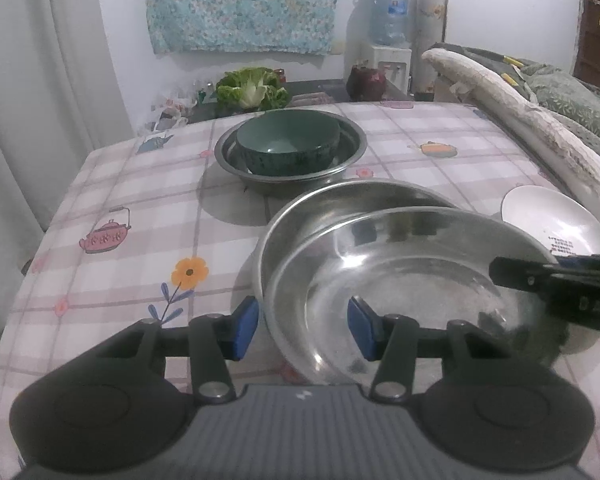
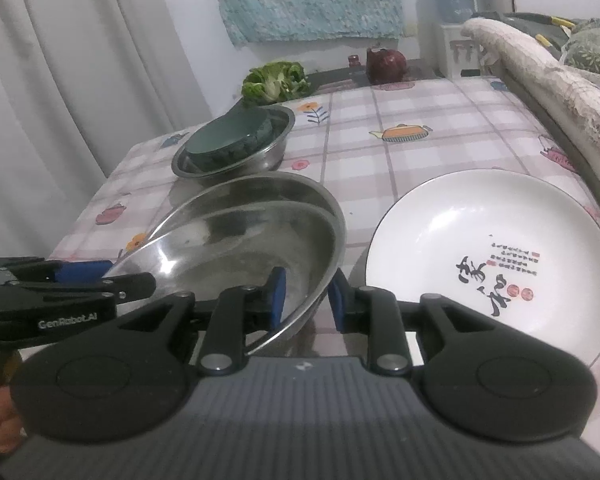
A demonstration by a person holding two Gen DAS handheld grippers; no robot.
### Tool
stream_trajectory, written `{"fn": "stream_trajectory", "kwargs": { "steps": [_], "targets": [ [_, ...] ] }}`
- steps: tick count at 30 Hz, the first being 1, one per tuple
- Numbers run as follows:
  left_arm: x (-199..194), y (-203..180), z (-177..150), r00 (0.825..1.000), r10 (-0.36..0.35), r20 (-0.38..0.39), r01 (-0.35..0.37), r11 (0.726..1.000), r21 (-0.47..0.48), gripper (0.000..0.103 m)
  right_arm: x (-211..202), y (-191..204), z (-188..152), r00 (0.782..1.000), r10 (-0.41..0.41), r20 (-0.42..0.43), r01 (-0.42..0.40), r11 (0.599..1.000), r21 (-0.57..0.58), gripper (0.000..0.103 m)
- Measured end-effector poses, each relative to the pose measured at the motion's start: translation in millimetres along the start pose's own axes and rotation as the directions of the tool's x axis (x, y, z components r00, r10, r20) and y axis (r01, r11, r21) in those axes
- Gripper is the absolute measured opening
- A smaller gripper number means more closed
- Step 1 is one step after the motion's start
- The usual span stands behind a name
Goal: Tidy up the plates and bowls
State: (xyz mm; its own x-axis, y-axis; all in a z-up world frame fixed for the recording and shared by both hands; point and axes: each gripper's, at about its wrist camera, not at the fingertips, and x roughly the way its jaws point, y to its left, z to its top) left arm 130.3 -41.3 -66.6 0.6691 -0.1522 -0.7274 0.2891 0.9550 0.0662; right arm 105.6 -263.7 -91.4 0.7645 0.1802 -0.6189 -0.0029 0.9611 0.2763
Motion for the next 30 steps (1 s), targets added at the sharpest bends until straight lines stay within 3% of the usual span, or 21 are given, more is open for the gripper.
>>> {"fn": "stream_trajectory", "kwargs": {
  "steps": [8,17,30],
  "targets": [
    [7.9,6.5,5.8,0.999,0.048,-0.002,-0.048,0.999,-0.009,0.051,1.5,-1.6,4.5,0.999,-0.026,0.022,0.026,1.000,-0.011,0.038],
    [37.2,-0.7,-4.4,0.989,0.120,-0.084,-0.118,0.993,0.028,0.051,-4.3,-8.2,3.4,0.999,-0.029,0.032,0.029,0.999,0.014,0.040],
    [11.2,35.2,-24.8,0.981,0.170,-0.090,-0.173,0.985,-0.021,0.054,-18.0,-11.8,1.1,0.998,-0.032,0.055,0.030,0.999,0.033,0.041]
  ]
}}
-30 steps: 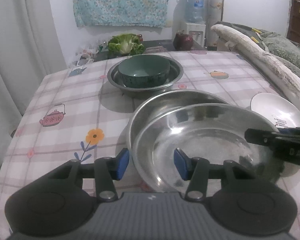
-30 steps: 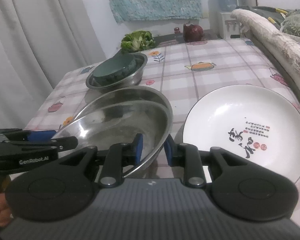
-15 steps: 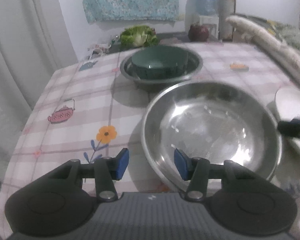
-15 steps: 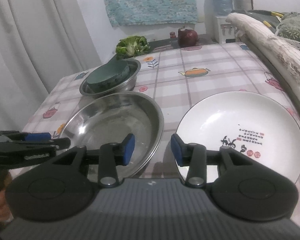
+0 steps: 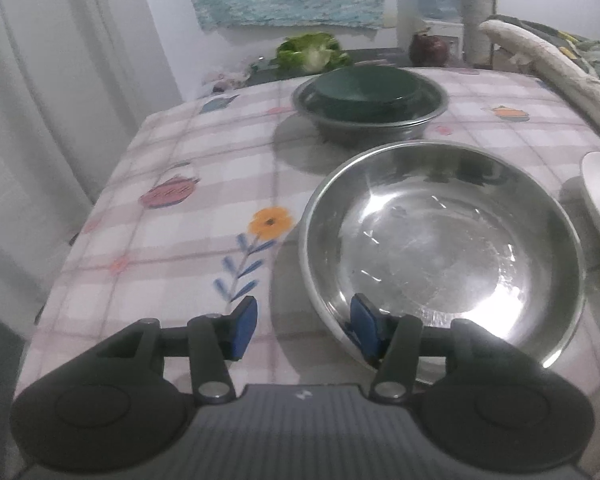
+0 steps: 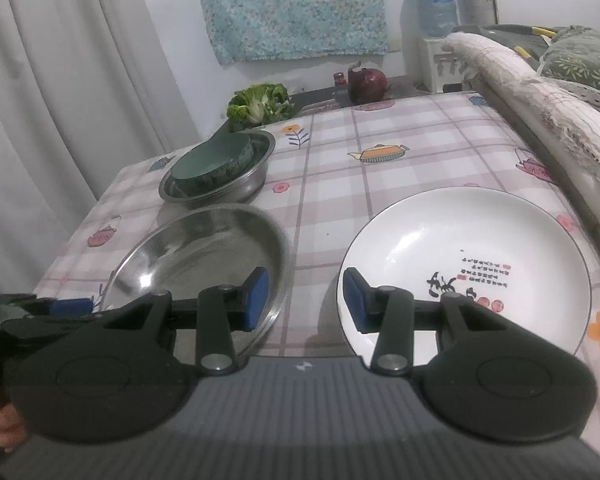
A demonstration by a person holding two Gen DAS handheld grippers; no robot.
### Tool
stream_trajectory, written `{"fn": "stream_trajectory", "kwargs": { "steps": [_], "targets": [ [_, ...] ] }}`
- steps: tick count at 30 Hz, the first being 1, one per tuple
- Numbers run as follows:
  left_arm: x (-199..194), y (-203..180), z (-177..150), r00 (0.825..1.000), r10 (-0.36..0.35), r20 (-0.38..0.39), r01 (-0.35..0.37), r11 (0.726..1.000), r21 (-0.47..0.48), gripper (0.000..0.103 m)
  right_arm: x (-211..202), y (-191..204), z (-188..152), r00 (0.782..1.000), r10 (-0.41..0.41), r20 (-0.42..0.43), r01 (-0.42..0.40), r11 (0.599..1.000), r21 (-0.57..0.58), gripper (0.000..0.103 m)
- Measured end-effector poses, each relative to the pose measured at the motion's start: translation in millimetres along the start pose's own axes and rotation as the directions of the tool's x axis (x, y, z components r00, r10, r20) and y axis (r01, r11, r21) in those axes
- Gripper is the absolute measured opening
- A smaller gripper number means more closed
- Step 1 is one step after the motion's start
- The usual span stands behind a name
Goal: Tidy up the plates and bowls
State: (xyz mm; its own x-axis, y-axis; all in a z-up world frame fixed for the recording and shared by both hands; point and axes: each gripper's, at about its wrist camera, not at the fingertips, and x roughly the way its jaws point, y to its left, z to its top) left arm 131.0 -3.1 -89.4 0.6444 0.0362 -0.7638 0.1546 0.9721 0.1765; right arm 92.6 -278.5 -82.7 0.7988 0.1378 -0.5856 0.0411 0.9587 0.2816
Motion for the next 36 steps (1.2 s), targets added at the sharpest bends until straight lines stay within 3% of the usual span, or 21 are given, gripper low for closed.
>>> {"fn": "stream_trajectory", "kwargs": {
  "steps": [4,8,12,16,19,23,27,32,36],
  "targets": [
    [-3.2,13.2,-7.1,1.000,0.000,-0.004,0.000,1.000,-0.014,0.054,-1.2,0.1,-2.3,1.000,0.009,0.000,-0.009,1.000,0.007,0.041],
    [-9.7,16.3,-7.6,1.000,0.004,-0.001,-0.004,1.000,-0.007,0.062,-3.0,0.3,-4.6,1.000,0.021,0.002,-0.021,1.000,0.017,0.041],
    [-28.7,18.9,-3.8,0.998,0.012,0.057,-0.012,1.000,-0.016,0.073,-10.4,-5.8,-6.3,0.999,0.030,0.021,-0.031,0.999,0.037,0.042],
    [-52.8,12.7,6.0,0.993,-0.005,0.114,0.007,1.000,-0.019,0.077,-20.1,-18.4,-7.4,0.999,0.026,0.040,-0.028,0.998,0.063,0.052],
    [-70.5,-4.7,18.3,0.986,-0.060,0.155,0.060,0.998,0.008,0.080,-31.8,-27.6,-6.0,0.997,0.018,0.071,-0.023,0.997,0.074,0.063],
    [-84.7,-45.5,36.2,0.965,-0.194,0.174,0.181,0.980,0.087,0.086,-53.9,-47.8,-4.0,0.991,-0.015,0.131,0.004,0.996,0.089,0.078],
    [-84.5,-92.6,45.6,0.941,-0.308,0.143,0.290,0.948,0.133,0.086,-71.7,-78.3,-4.1,0.985,-0.076,0.156,0.058,0.991,0.118,0.078],
    [-70.1,-147.0,41.2,0.938,-0.332,0.100,0.314,0.936,0.162,0.086,-83.5,-118.3,-10.8,0.981,-0.139,0.136,0.115,0.979,0.166,0.079],
    [-53.0,-175.8,37.1,0.949,-0.302,0.086,0.286,0.945,0.160,0.086,-85.2,-141.0,-16.8,0.981,-0.156,0.115,0.133,0.974,0.182,0.078]
  ]
}}
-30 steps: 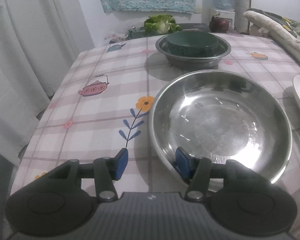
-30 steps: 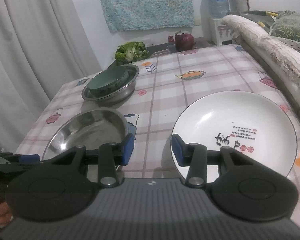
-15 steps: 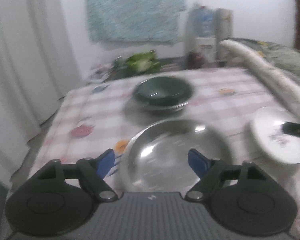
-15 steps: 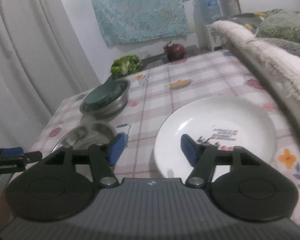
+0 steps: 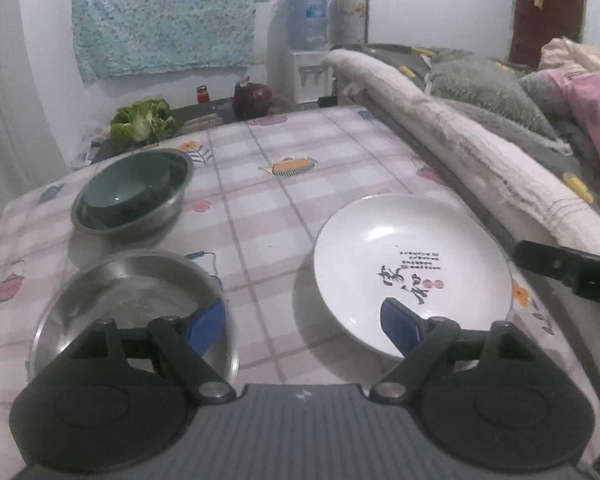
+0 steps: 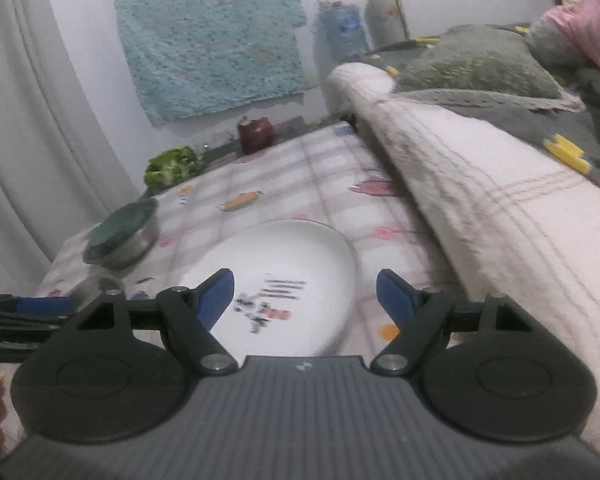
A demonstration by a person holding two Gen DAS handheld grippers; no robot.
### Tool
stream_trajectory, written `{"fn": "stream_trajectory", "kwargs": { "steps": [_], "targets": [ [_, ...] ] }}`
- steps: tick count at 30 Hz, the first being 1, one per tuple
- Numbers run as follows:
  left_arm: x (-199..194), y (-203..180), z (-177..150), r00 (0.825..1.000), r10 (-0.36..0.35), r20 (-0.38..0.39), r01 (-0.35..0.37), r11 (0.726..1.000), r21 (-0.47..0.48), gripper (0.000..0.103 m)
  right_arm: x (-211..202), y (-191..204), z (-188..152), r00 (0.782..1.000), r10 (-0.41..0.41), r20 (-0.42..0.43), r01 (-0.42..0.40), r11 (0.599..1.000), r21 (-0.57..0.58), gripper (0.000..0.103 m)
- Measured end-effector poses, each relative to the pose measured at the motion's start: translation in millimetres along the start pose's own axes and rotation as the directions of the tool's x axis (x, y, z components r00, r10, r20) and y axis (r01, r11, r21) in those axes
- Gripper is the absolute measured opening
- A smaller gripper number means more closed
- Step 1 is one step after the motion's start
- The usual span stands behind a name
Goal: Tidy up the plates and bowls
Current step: 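Close both grippers on the white plate rim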
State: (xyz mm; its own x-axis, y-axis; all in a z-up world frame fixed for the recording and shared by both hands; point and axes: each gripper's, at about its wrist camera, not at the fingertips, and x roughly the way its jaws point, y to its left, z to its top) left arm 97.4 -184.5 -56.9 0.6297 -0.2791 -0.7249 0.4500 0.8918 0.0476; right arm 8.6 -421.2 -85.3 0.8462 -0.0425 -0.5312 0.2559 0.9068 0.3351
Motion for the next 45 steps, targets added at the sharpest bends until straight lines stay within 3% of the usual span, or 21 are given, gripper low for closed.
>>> {"fn": "stream_trajectory", "kwargs": {
  "steps": [6,9,16,20,25,35,45],
  "targets": [
    [28.1,-16.1,3.0,1.000,0.009,-0.020,-0.009,1.000,-0.015,0.086,14.2,-19.0,3.1,1.000,0.017,-0.023,-0.017,1.000,0.005,0.075],
    [38.8,-22.5,6.3,0.999,0.038,-0.019,-0.038,0.999,-0.001,0.083,26.4,-21.7,7.1,0.999,0.035,-0.029,-0.035,0.999,0.000,0.068],
    [59.9,-25.1,12.1,0.998,0.033,-0.051,-0.033,0.999,-0.014,0.076,61.0,-31.6,11.4,0.997,0.043,-0.059,-0.042,0.999,0.019,0.045],
    [72.3,-24.7,14.6,0.997,0.024,-0.076,-0.026,0.999,-0.029,0.067,78.9,-39.4,11.3,0.994,0.061,-0.092,-0.058,0.997,0.043,0.028],
    [79.3,-25.9,15.5,0.997,-0.008,-0.083,0.004,0.999,-0.050,0.056,90.7,-38.8,11.1,0.988,0.098,-0.118,-0.093,0.995,0.044,0.018],
    [66.4,-23.7,11.2,0.996,-0.020,-0.084,0.013,0.997,-0.076,0.054,86.4,-32.8,10.5,0.987,0.090,-0.137,-0.090,0.996,0.007,0.019],
    [23.4,-6.0,-21.1,0.994,-0.019,-0.106,0.008,0.995,-0.100,0.054,65.1,-11.0,-9.6,0.978,0.111,-0.175,-0.117,0.993,-0.023,0.019]
  ]
}}
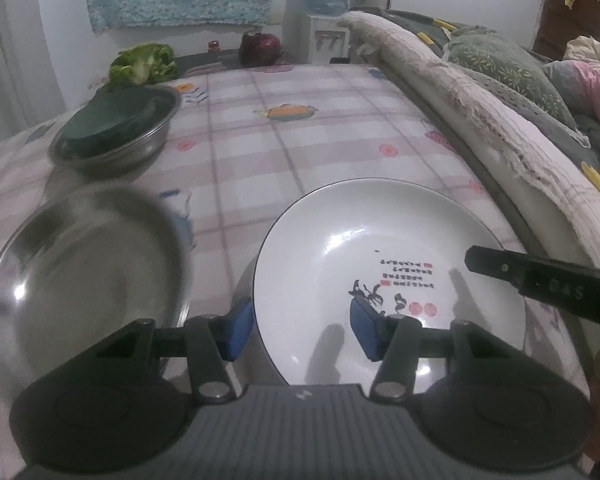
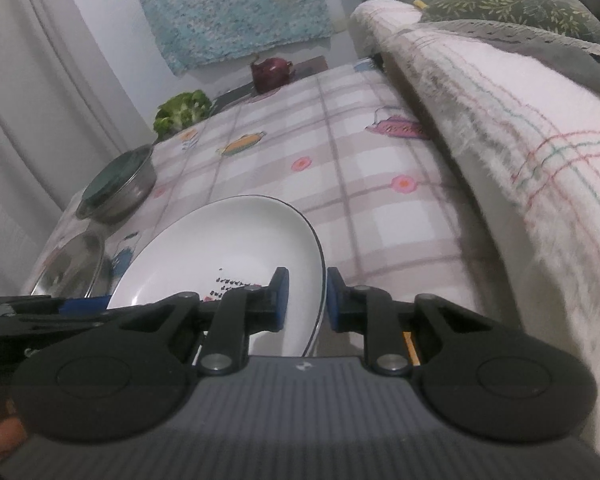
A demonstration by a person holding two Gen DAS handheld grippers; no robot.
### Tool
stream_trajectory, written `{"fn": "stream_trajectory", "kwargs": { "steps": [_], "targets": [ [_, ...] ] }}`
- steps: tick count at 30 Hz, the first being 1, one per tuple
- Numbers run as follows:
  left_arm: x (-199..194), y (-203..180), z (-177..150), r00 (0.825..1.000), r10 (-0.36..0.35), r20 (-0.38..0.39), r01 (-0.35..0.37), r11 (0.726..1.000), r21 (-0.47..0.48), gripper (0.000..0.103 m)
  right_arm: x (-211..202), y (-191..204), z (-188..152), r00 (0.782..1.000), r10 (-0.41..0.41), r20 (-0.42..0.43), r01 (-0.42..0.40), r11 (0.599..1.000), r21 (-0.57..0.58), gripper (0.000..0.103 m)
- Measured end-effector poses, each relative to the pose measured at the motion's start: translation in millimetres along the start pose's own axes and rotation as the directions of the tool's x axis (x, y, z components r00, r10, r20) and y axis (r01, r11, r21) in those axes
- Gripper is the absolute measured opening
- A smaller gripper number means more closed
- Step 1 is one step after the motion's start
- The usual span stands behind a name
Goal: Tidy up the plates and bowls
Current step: 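Close both grippers on the white plate rim, then lift the white plate with both grippers toward the steel basin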
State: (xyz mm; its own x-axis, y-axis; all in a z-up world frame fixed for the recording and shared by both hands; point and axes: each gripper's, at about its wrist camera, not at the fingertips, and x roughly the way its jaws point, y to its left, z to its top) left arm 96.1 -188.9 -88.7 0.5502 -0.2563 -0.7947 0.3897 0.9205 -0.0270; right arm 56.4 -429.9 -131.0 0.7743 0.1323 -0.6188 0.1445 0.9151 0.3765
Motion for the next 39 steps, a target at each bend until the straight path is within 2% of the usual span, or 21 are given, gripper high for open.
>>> {"fn": "stream_trajectory", "kwargs": {
  "steps": [9,14,17,25,30,39],
  "targets": [
    [-39.3,16.7,-36.8,1.000,0.017,0.014,-0.017,1.000,0.002,0.054,-8.0,32.9,-23.0,0.999,0.029,-0.015,-0.030,0.997,-0.066,0.019],
    [-47.9,22.1,-48.5,0.999,-0.011,0.038,0.011,1.000,0.010,0.055,-11.9,39.3,-29.8,0.999,0.033,-0.003,-0.034,0.998,-0.061,0.020],
    [-47.2,24.2,-48.6,0.998,-0.020,0.052,0.020,1.000,0.011,0.057,-20.0,37.7,-34.9,0.999,0.039,0.016,-0.038,0.998,-0.052,0.019],
    [-30.0,17.3,-49.0,0.997,0.018,0.076,-0.023,0.998,0.066,0.057,-34.9,35.2,-49.2,1.000,0.012,0.019,-0.011,0.999,-0.034,0.019],
    [-23.0,15.6,-49.1,0.995,0.029,0.092,-0.035,0.997,0.069,0.057,-31.8,41.7,-59.4,1.000,0.010,-0.007,-0.010,0.999,-0.042,0.018],
    [-20.9,12.1,-48.6,0.994,0.057,0.098,-0.062,0.996,0.057,0.056,-31.0,49.0,-60.9,1.000,-0.007,-0.002,0.007,0.997,-0.075,0.019]
  ]
}}
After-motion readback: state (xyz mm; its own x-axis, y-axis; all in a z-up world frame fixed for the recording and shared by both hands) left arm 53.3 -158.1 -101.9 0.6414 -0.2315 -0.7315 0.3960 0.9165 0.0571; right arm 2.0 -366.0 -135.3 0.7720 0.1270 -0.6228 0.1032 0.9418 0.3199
